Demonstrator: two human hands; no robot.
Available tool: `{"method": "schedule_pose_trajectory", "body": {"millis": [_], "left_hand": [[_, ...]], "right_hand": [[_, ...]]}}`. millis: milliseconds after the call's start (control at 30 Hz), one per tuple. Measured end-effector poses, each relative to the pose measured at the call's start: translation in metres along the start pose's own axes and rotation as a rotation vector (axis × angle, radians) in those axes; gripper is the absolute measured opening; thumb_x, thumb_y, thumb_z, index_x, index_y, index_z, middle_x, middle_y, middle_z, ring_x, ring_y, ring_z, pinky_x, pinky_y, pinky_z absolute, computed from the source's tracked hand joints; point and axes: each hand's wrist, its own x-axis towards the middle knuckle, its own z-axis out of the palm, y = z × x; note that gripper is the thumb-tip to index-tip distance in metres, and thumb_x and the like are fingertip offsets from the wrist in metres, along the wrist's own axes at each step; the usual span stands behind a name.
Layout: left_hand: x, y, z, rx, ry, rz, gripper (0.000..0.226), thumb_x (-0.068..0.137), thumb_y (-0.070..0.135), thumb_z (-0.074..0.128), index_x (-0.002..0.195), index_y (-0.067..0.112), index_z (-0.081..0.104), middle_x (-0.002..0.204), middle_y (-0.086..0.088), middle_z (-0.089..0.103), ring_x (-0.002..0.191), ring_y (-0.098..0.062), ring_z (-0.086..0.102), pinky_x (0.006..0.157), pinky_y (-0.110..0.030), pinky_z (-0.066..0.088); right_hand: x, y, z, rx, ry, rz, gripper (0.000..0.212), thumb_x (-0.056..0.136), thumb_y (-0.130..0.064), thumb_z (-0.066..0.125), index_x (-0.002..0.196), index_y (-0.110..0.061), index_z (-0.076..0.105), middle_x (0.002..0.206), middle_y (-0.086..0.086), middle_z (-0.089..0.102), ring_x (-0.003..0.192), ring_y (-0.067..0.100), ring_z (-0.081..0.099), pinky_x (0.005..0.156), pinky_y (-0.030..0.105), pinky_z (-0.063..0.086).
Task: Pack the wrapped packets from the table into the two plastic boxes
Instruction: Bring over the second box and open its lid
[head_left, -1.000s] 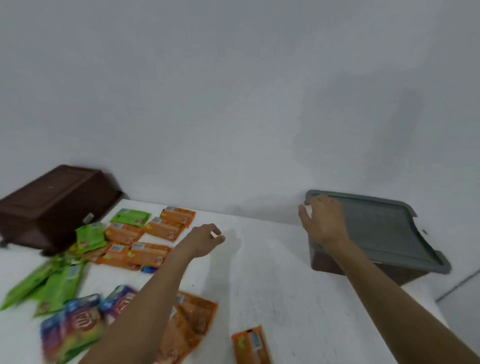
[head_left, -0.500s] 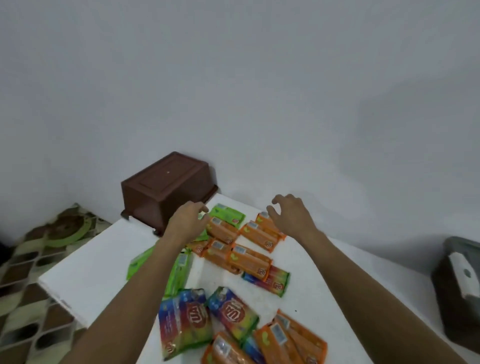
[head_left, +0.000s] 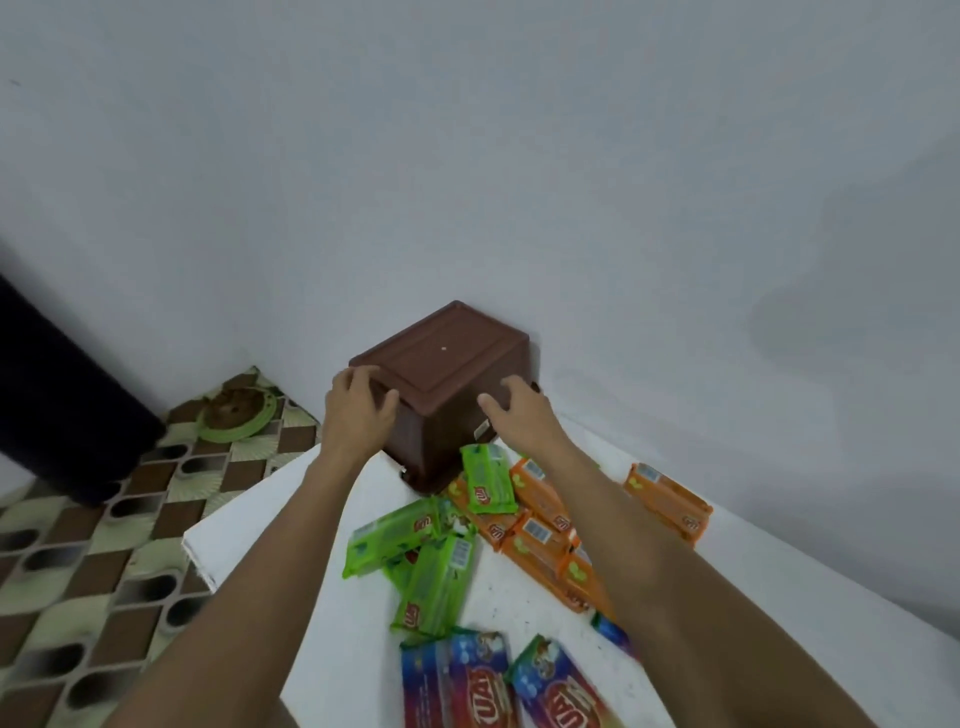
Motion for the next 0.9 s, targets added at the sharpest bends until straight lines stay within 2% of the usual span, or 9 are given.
{"method": "schedule_pose_trajectory", "body": {"millis": [133,233,333,400,500,567,667,733,900], "left_hand": [[0.022,-0.005,0.006,-0.044,-0.055,-0.068,0.061,0.094,0.035,0.055,0.144,0.007,0.034,0.148,-0.015,0.037,0.135,-0.032,0.036,0.108,-0.041,0.031],[0.034,-0.005,0.011,-0.127,-0.053,-0.153,0.072,0.096,0.038,0.052,0.150,0.005,0.019,0.156,-0.015,0.025,0.142,-0.030,0.027,0.113,-0.042,0.026],[0.043,-0.006,0.011,-0.187,-0.087,-0.210,0.079,0.095,0.035,0.055,0.152,0.005,0.010,0.156,-0.015,0.025,0.142,-0.032,0.028,0.115,-0.042,0.027],[0.049,-0.009,0.008,-0.193,-0.107,-0.237,0.084,0.087,0.040,0.061,0.150,0.004,0.018,0.149,-0.018,0.036,0.134,-0.036,0.039,0.109,-0.046,0.037],[0.056,-0.022,0.003,-0.167,-0.118,-0.289,0.097,0.062,0.055,0.061,0.139,0.005,0.030,0.136,-0.020,0.038,0.116,-0.040,0.052,0.090,-0.053,0.052],[0.052,-0.019,-0.004,-0.127,-0.111,-0.306,0.089,0.061,0.054,0.062,0.134,0.008,0.037,0.134,-0.016,0.034,0.112,-0.040,0.049,0.086,-0.055,0.053],[0.038,-0.006,-0.017,-0.118,-0.071,-0.279,0.074,0.070,0.044,0.068,0.133,0.013,0.045,0.132,-0.014,0.033,0.119,-0.035,0.042,0.096,-0.049,0.048],[0.029,0.000,-0.024,-0.160,-0.023,-0.244,0.070,0.071,0.038,0.072,0.130,0.014,0.045,0.129,-0.013,0.035,0.116,-0.032,0.046,0.096,-0.049,0.047],[-0.009,0.022,-0.038,-0.275,0.084,-0.153,0.043,0.078,0.026,0.066,0.107,0.013,0.036,0.096,-0.011,0.056,0.084,-0.033,0.062,0.073,-0.045,0.053]], "right_hand": [[0.015,-0.012,0.024,0.257,-0.069,0.133,0.077,0.095,-0.056,0.049,0.150,-0.005,0.030,0.148,0.014,0.042,0.134,0.032,0.043,0.105,0.038,0.041],[0.025,-0.016,0.040,0.440,-0.094,0.200,0.095,0.082,-0.068,0.055,0.151,-0.009,0.028,0.149,0.012,0.040,0.133,0.034,0.046,0.102,0.049,0.048],[0.025,-0.025,0.045,0.522,-0.065,0.267,0.091,0.089,-0.050,0.063,0.155,-0.011,0.015,0.152,0.014,0.034,0.131,0.036,0.046,0.093,0.046,0.055],[0.027,-0.025,0.049,0.586,-0.088,0.302,0.087,0.091,-0.038,0.066,0.154,-0.014,0.011,0.151,0.015,0.033,0.128,0.036,0.048,0.084,0.042,0.058],[0.022,-0.026,0.050,0.738,-0.093,0.316,0.080,0.093,-0.023,0.067,0.152,-0.017,0.014,0.151,0.014,0.030,0.128,0.034,0.047,0.088,0.047,0.057],[0.020,-0.026,0.050,0.799,-0.101,0.306,0.077,0.093,-0.017,0.066,0.151,-0.019,0.017,0.150,0.012,0.031,0.128,0.032,0.047,0.090,0.049,0.056],[0.014,-0.023,0.046,0.832,-0.113,0.262,0.074,0.093,-0.011,0.065,0.151,-0.019,0.020,0.152,0.007,0.031,0.129,0.029,0.048,0.091,0.050,0.055],[0.009,-0.020,0.043,0.850,-0.130,0.237,0.076,0.093,-0.007,0.063,0.152,-0.018,0.017,0.154,0.006,0.032,0.131,0.028,0.047,0.093,0.051,0.054],[-0.007,-0.015,0.032,0.894,-0.133,0.160,0.069,0.092,0.002,0.057,0.148,-0.022,0.025,0.146,0.006,0.045,0.124,0.026,0.054,0.093,0.053,0.053]]}}
